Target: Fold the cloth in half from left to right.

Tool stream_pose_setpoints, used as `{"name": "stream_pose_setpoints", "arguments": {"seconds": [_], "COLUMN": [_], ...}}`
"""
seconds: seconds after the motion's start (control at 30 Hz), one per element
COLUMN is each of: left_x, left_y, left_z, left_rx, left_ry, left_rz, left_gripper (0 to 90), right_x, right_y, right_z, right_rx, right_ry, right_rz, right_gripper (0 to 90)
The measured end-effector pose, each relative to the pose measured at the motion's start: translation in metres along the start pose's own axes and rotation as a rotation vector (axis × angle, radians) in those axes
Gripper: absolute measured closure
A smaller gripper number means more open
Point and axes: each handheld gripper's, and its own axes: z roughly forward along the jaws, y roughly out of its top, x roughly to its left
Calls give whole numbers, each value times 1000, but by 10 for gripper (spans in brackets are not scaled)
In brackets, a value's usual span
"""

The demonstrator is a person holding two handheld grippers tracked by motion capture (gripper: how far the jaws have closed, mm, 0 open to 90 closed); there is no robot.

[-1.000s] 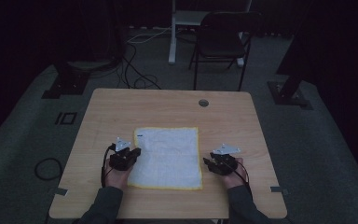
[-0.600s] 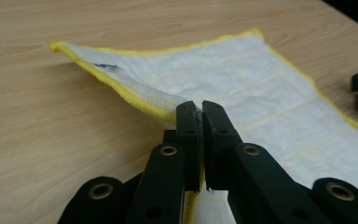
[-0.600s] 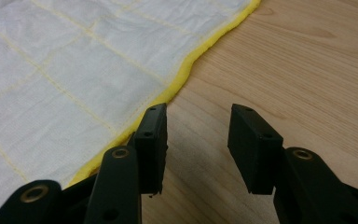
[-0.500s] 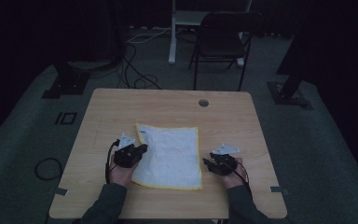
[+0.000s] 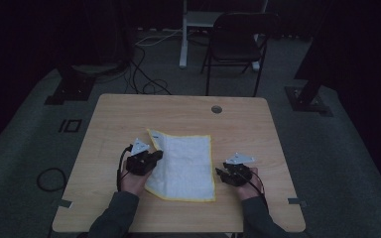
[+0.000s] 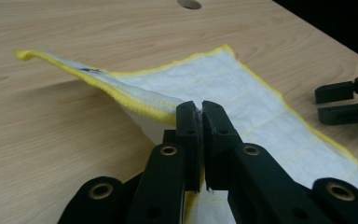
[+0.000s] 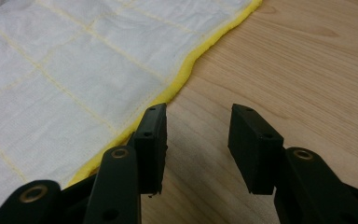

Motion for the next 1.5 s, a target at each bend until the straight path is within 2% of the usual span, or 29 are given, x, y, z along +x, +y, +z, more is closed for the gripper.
{"name": "stream_pose_setpoints", "arguments": {"seconds": [0.87, 1.5], "left_x": [-29, -44], "left_y": [19, 21], "left_z": [23, 42], "left_rx": [-1, 20], "left_ry": [-81, -123], "left_rz": [46, 59], "left_gripper": [869, 870], "right_x": [-3, -9], "right_y": [0, -2], "right_z": [-1, -2], "right_rx": [-1, -7], "right_ry": [-6, -17], "right_rz": [8, 27], "right_gripper": [572, 572]}}
